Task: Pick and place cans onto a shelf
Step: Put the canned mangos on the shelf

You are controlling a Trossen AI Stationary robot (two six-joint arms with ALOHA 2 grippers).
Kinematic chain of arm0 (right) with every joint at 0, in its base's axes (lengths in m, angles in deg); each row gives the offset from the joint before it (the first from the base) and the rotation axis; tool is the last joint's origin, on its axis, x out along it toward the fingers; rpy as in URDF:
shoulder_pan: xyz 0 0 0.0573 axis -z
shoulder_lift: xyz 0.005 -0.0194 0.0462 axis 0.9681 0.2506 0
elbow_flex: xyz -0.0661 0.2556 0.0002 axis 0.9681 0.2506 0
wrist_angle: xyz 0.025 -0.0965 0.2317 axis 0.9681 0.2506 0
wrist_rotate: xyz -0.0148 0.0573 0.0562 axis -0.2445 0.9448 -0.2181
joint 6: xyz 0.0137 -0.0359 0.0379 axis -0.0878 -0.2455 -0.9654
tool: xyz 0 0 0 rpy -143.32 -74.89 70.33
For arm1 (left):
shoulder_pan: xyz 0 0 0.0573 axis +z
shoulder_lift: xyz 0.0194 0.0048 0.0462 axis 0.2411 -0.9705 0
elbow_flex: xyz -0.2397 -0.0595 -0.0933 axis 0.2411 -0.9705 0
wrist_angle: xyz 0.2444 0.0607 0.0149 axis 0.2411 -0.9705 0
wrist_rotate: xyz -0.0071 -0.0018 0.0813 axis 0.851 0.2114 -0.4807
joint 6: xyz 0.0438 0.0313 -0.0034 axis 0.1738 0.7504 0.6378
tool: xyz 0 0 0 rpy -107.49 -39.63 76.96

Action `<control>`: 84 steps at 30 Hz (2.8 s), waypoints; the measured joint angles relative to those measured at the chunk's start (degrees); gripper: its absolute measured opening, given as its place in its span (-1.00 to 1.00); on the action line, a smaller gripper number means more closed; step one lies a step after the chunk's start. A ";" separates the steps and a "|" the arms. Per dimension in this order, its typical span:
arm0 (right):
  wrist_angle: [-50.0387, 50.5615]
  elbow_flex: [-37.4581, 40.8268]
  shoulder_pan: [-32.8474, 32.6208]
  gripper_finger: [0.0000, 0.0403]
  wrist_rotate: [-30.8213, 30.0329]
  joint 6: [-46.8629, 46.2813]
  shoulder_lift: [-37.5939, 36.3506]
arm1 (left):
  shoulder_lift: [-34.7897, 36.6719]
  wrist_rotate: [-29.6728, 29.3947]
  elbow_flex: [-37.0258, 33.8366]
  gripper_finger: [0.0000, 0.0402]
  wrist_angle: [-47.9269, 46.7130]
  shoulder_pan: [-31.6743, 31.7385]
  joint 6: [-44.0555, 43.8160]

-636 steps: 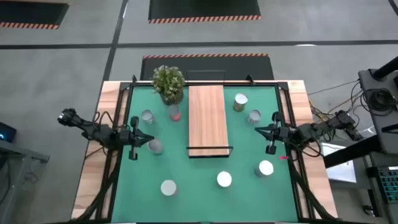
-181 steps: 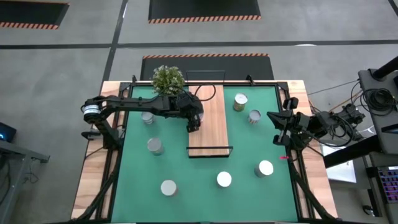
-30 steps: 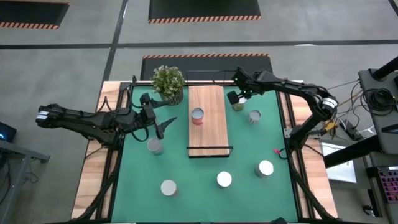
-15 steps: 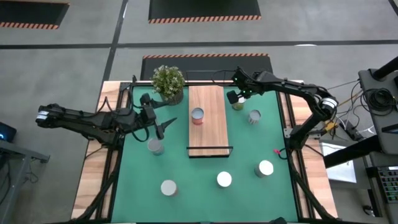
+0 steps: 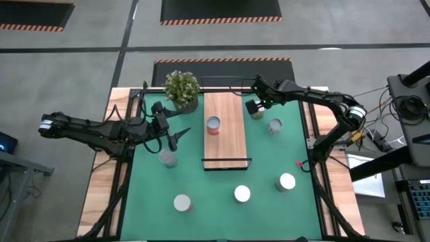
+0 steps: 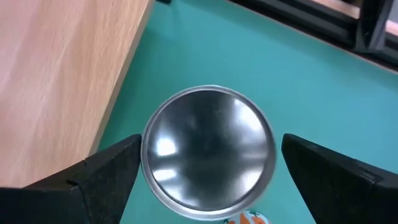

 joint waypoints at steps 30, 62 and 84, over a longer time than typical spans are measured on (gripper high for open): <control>3.20 -10.14 -3.67 0.57 -0.01 0.22 -0.55 | 0.00 -3.16 0.00 0.50 0.00 0.02 0.48; 2.69 -40.41 -8.37 0.56 0.51 8.75 24.40 | 7.62 -3.45 -0.44 0.50 -2.17 0.00 3.50; 5.35 -50.47 -8.37 0.69 1.61 12.75 33.17 | 7.54 -3.43 -0.48 0.50 -3.18 -0.01 3.08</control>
